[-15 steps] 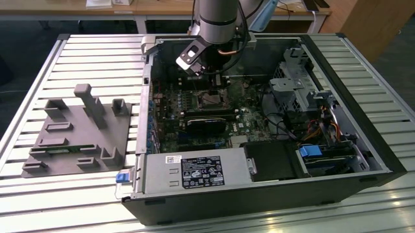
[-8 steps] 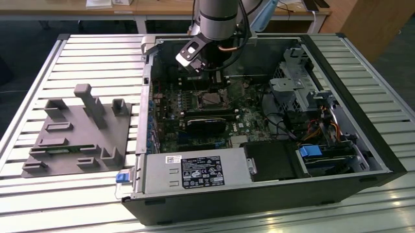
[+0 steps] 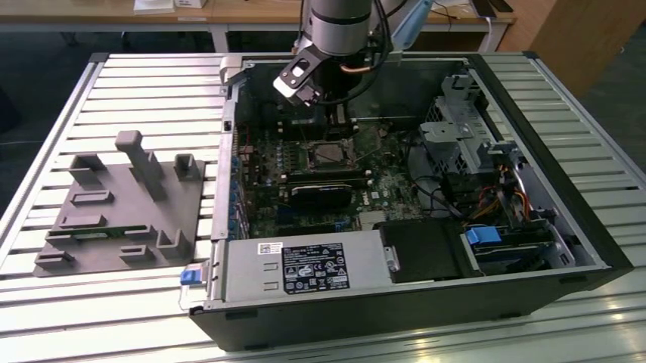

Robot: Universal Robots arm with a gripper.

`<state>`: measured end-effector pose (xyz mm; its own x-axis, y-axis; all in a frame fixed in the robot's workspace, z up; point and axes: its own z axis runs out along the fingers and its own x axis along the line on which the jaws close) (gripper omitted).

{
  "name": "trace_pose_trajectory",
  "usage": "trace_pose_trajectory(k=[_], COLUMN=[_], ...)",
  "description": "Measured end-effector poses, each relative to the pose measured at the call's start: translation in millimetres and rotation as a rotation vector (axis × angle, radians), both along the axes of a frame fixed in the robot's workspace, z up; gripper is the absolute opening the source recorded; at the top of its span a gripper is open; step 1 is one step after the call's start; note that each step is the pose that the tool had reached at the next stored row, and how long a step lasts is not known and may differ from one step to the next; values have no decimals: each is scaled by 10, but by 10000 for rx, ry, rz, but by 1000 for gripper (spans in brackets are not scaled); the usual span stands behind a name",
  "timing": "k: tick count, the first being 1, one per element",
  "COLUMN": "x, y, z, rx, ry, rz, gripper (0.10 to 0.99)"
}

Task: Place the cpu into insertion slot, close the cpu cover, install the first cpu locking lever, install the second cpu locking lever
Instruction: 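Close the cpu cover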

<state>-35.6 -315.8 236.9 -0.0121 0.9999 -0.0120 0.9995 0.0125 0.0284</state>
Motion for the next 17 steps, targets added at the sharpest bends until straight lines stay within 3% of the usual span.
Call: trace_pose_trajectory(k=[17], x=[0], y=[12], z=[92], rx=[-58], ry=[0], rz=[0], gripper=[106])
